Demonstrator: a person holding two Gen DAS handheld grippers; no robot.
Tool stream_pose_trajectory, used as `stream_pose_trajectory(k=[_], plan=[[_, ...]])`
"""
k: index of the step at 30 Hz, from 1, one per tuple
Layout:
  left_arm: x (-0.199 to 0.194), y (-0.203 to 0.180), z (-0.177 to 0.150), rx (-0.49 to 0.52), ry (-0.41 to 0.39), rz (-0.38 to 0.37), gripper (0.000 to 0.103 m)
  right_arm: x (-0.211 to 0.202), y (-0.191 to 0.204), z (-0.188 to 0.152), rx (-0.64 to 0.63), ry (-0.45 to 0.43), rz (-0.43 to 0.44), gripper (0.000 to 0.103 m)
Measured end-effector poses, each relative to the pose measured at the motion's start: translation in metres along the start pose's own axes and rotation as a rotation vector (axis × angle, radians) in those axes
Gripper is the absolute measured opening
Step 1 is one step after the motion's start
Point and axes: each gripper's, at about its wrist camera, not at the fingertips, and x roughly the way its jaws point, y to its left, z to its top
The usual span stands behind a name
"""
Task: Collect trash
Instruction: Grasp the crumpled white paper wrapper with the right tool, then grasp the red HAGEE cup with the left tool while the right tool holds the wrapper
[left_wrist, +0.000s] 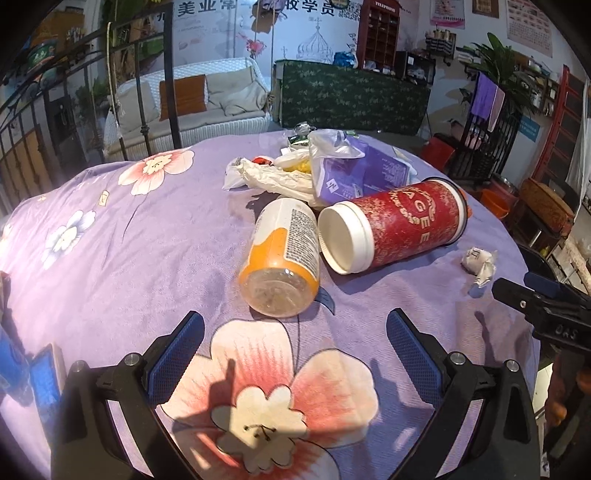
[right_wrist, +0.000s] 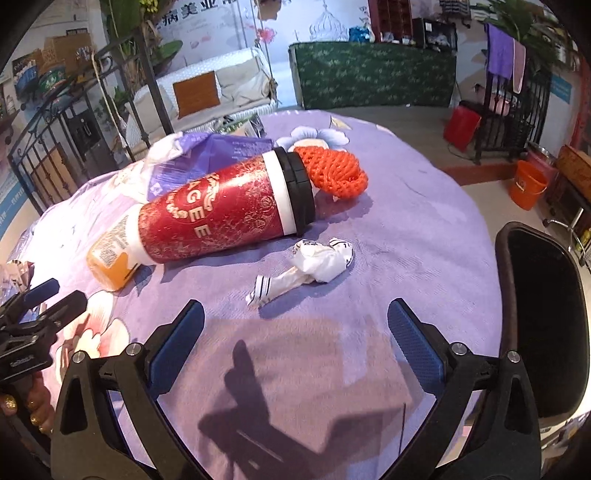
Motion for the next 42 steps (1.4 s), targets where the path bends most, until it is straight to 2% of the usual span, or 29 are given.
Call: stream_pose_trajectory(k=[4, 7, 10, 12, 13, 15, 16, 22, 27, 31, 33, 36, 40, 42], plan=[[0.006, 0.011, 0.014, 0.01, 0.028, 0.002, 0.097, 0.015, -0.002, 0.015, 0.017, 0.054, 0.008, 0.094], [0.01, 0.014, 0.024, 0.046, 0.028, 0.039, 0.097, 0.027, -0.005, 0.021, 0.048, 0.097, 0.007, 0.082], [0.017, 0.017, 0.031, 0.061, 0.05, 0.05, 0.097, 0.04, -0.008, 0.023, 0.072, 0.136, 0.001, 0.067], [0.021, 0.018, 0.035, 0.048, 0.066, 0.028, 0.097, 0.046, -0.01, 0.023, 0.082, 0.145, 0.002, 0.054], [0.022, 0.019, 0.037, 0.046, 0.07, 0.017, 0.097, 0.047, -0.01, 0.022, 0.081, 0.139, -0.005, 0.051], [0.022, 0.014, 0.041, 0.068, 0.064, -0.003, 0.097, 0.049, -0.011, 0.022, 0.077, 0.127, -0.019, 0.031], [0.023, 0.008, 0.044, 0.089, 0.062, -0.008, 0.097, 0.05, -0.013, 0.022, 0.084, 0.128, -0.016, 0.028], [0.032, -0.022, 0.055, 0.217, 0.08, -0.108, 0.097, 0.049, -0.02, 0.021, 0.084, 0.109, 0.005, 0.025], [0.034, -0.052, 0.069, 0.387, 0.05, -0.157, 0.097, 0.037, -0.023, 0.018, 0.085, 0.075, 0.019, 0.024], [0.046, -0.079, 0.079, 0.521, 0.078, -0.223, 0.097, 0.018, -0.024, 0.015, 0.07, 0.031, 0.025, 0.024], [0.057, -0.094, 0.08, 0.611, 0.105, -0.231, 0.097, 0.009, -0.027, 0.012, 0.066, 0.021, 0.027, 0.024], [0.077, -0.115, 0.085, 0.748, 0.149, -0.189, 0.097, 0.001, -0.037, 0.006, 0.086, 0.021, 0.027, 0.025], [0.108, -0.136, 0.091, 0.833, 0.283, -0.177, 0.097, -0.007, -0.051, -0.006, 0.124, 0.023, 0.018, 0.025], [0.124, -0.146, 0.09, 0.875, 0.351, -0.144, 0.097, -0.008, -0.058, -0.012, 0.145, 0.03, 0.017, 0.025]])
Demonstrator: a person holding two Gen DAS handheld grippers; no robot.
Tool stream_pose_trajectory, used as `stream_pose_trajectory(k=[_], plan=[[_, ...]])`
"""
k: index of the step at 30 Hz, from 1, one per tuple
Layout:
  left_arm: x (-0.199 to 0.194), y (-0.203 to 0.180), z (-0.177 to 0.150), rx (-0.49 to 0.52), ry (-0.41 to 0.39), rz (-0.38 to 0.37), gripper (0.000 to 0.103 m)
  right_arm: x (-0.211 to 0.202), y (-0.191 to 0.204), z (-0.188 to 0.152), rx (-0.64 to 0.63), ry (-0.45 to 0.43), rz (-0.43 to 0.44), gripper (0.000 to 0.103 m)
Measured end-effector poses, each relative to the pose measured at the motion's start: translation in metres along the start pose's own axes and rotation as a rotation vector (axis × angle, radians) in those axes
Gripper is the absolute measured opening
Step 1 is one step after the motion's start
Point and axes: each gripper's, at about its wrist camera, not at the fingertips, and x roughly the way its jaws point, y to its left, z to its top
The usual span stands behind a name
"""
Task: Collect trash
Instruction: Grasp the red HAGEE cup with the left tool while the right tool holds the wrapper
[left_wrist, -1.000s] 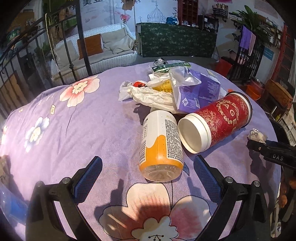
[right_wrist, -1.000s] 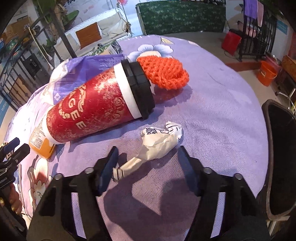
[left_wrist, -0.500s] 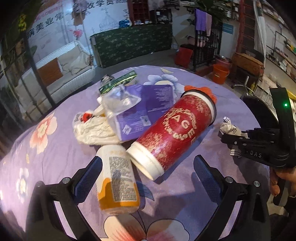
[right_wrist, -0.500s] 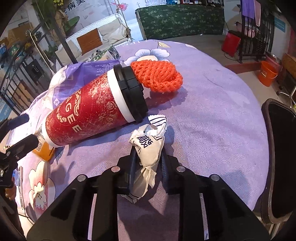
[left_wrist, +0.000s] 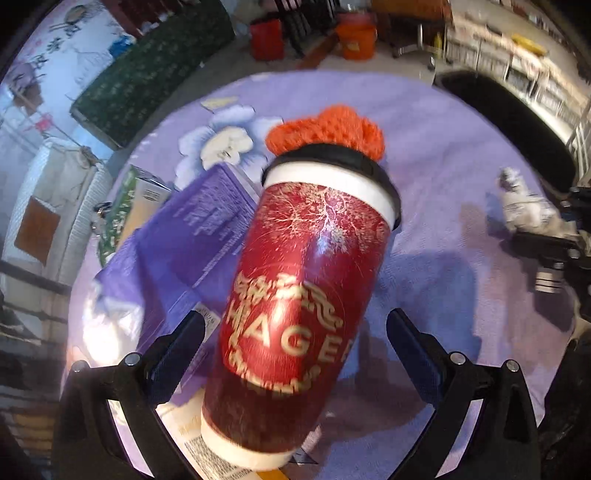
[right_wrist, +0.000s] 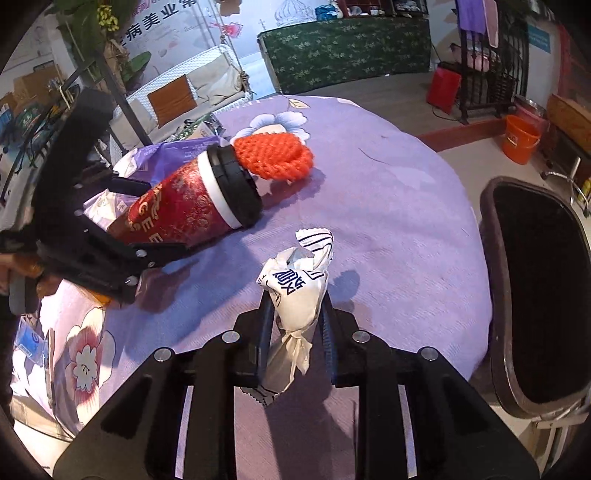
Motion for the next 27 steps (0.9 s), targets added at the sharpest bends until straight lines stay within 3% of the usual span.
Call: stream_pose_trajectory(k=[6, 8, 12, 19, 27], plan=[[0.029, -0.01, 0.022, 0.085, 0.134, 0.052, 0.089, -0.002, -0.015, -0.01, 0.036, 0.011, -0.003, 0.025], [0.035, -0.011, 0.033, 0.084, 0.152, 0.059, 0.083, -0.004, -0.02, -0.013, 0.043, 0.011, -0.003, 0.025], [0.037, -0.011, 0.038, 0.067, 0.15, 0.066, 0.081, -0.006, -0.026, -0.014, 0.056, 0.01, 0.001, 0.025], [0.014, -0.013, 0.025, -0.054, 0.061, 0.022, 0.08, -0.009, -0.03, -0.015, 0.059, -0.006, 0.027, 0.025], [-0.041, -0.013, 0.005, -0.23, -0.165, -0.026, 0.077, -0.015, -0.036, -0.019, 0.062, -0.023, 0.037, 0.025]])
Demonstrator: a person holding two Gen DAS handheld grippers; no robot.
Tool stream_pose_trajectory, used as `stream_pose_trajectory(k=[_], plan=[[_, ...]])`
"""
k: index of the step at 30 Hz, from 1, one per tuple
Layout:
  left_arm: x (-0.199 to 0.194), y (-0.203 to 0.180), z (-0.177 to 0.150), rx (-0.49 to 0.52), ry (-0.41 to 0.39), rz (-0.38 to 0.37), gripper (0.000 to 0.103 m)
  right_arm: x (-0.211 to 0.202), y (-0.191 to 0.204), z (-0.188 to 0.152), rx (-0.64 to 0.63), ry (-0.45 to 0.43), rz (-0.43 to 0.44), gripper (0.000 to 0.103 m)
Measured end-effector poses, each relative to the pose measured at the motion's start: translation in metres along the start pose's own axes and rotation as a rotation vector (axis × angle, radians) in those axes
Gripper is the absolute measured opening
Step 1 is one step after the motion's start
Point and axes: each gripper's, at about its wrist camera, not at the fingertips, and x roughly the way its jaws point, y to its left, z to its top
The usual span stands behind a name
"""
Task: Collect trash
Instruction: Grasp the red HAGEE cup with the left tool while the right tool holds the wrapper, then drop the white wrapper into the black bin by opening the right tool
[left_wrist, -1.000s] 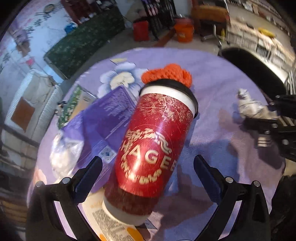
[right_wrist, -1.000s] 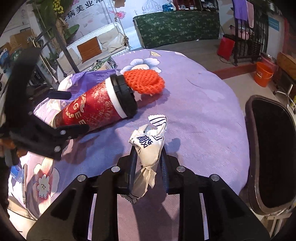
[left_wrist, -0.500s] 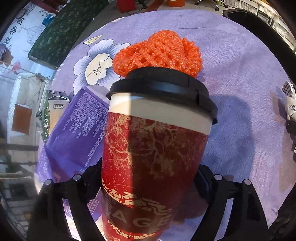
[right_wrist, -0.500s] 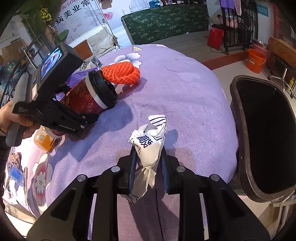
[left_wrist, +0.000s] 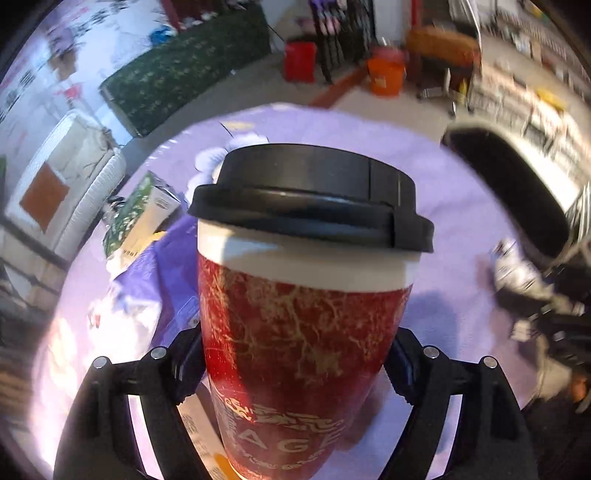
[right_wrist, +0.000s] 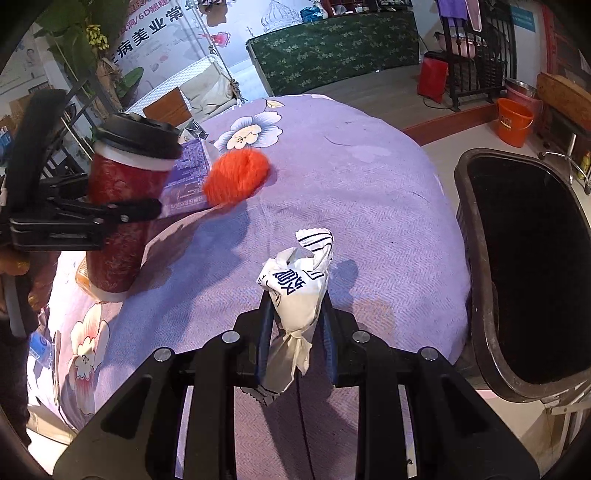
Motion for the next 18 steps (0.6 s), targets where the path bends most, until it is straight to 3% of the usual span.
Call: stream_pose_trajectory(k=[3, 9, 13, 18], plan=[[-0.015, -0.003, -0.003, -0.068, -0.071, -0.037, 0.077, -0.006, -0.002, 0.002, 0.007, -0.014, 0.006, 0.025], [-0.038, -0.02, -0.008, -0.133, -0.201, 0.001, 0.077, -0.023, -0.016, 0.007, 0.028, -0.068, 0.002, 0.025], [-0.044, -0.024, 0.002, -0.205, -0.255, -0.1, 0.077, -0.042, -0.039, 0.016, 0.057, -0.129, -0.054, 0.025], [-0.049, -0.044, 0.015, -0.225, -0.307, -0.173, 0.076, -0.051, -0.089, 0.024, 0.146, -0.152, -0.17, 0.025]])
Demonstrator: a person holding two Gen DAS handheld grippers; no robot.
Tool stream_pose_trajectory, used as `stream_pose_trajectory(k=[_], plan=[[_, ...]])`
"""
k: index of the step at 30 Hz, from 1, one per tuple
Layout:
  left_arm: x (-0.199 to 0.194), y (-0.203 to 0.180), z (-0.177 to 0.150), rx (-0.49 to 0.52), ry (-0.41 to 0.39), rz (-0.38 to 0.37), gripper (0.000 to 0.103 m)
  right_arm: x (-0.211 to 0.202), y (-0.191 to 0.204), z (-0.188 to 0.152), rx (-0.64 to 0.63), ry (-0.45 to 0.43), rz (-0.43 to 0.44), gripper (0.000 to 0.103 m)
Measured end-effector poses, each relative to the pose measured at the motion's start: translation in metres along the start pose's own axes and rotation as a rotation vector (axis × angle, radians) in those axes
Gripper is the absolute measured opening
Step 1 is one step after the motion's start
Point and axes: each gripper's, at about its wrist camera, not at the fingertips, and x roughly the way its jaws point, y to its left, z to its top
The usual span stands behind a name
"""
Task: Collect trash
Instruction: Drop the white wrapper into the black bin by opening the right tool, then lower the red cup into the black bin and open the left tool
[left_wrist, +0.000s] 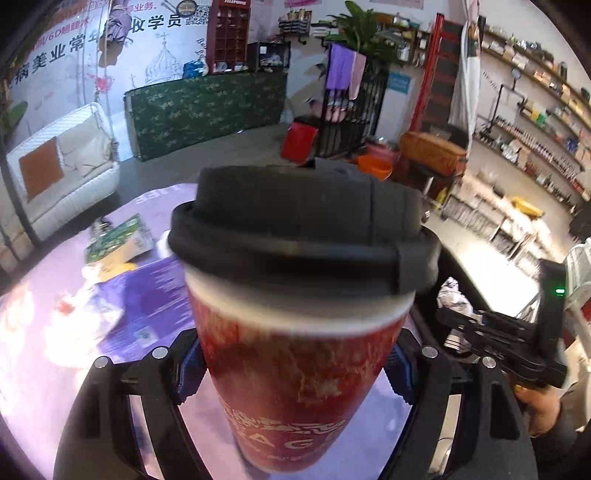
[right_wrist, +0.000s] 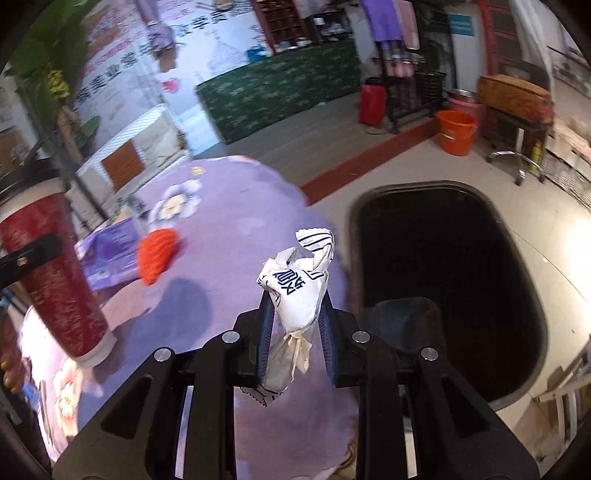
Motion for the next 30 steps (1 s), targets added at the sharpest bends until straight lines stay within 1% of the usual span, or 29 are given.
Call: stream_pose_trajectory(k=[3, 5, 8, 10, 12, 13, 14, 15, 16, 18, 20, 22, 24, 27, 30], plan=[[0.013, -0.015, 0.01, 0.011, -0.009, -0.04, 0.076, 0.012, -0.027, 0.006, 0.035, 0.031, -0.051, 0.024], [0.016, -0.026, 0.014, 0.025, -0.024, -0.058, 0.076, 0.027, -0.048, 0.01, 0.065, 0.083, -0.094, 0.024], [0.016, -0.048, 0.015, 0.043, -0.03, -0.092, 0.076, 0.054, -0.076, 0.009, 0.135, 0.183, -0.098, 0.025], [0.02, -0.06, 0.019, 0.058, -0.036, -0.116, 0.076, 0.072, -0.091, 0.007, 0.156, 0.257, -0.121, 0.025], [0.026, -0.073, 0.025, 0.074, -0.042, -0.138, 0.076, 0.083, -0.099, 0.003, 0.17, 0.295, -0.137, 0.026], [0.028, -0.077, 0.028, 0.078, -0.045, -0.144, 0.076, 0.087, -0.102, 0.002, 0.181, 0.31, -0.142, 0.028], [0.031, -0.084, 0.03, 0.083, -0.048, -0.151, 0.076, 0.092, -0.107, 0.0, 0.194, 0.33, -0.147, 0.037], [0.033, -0.09, 0.033, 0.088, -0.052, -0.16, 0.076, 0.093, -0.111, -0.001, 0.208, 0.335, -0.148, 0.049], [0.034, -0.092, 0.035, 0.091, -0.057, -0.168, 0.076, 0.092, -0.114, -0.003, 0.221, 0.327, -0.147, 0.057], [0.037, -0.102, 0.039, 0.096, -0.064, -0.181, 0.076, 0.086, -0.119, -0.003, 0.233, 0.3, -0.157, 0.06], [0.039, -0.104, 0.041, 0.087, -0.064, -0.202, 0.076, 0.073, -0.121, -0.002, 0.237, 0.257, -0.171, 0.061], [0.043, -0.106, 0.041, 0.065, -0.06, -0.231, 0.076, 0.057, -0.123, 0.001, 0.243, 0.21, -0.179, 0.065], [0.05, -0.111, 0.043, 0.04, -0.056, -0.253, 0.076, 0.038, -0.125, 0.005, 0.247, 0.145, -0.201, 0.072], [0.059, -0.124, 0.043, 0.027, -0.043, -0.279, 0.076, 0.006, -0.128, 0.004, 0.253, 0.06, -0.23, 0.073], [0.072, -0.142, 0.042, 0.048, -0.016, -0.306, 0.076, -0.02, -0.133, -0.002, 0.264, 0.011, -0.253, 0.073]])
